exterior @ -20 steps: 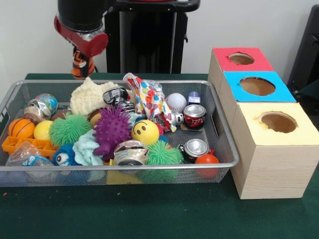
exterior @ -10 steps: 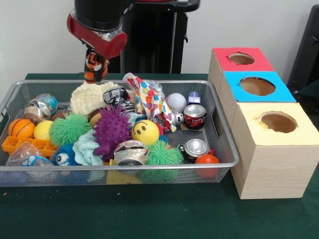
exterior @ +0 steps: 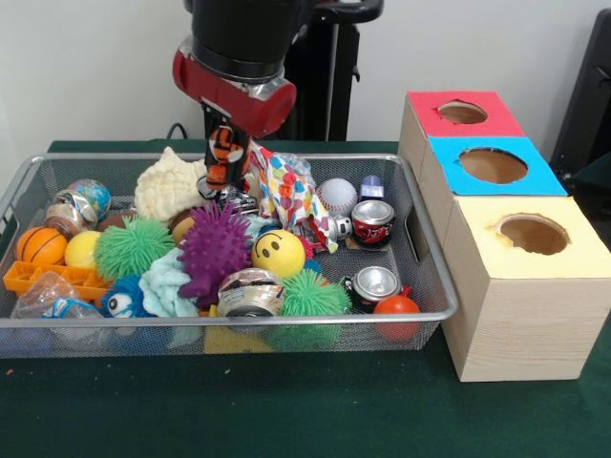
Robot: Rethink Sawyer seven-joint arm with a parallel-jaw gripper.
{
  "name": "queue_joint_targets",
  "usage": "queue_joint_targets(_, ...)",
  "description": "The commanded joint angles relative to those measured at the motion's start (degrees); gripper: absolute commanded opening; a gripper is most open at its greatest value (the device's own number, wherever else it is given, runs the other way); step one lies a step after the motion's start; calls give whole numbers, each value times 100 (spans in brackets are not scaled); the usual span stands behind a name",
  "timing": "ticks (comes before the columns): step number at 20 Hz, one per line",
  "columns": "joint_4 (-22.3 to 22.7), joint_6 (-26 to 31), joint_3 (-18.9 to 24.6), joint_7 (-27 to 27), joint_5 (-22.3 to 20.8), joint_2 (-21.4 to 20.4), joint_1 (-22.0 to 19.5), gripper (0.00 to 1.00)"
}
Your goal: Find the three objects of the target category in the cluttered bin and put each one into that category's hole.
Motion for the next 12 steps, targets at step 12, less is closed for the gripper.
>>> queue_joint_targets(12, 280, 424, 138, 615, 271, 326, 118, 0)
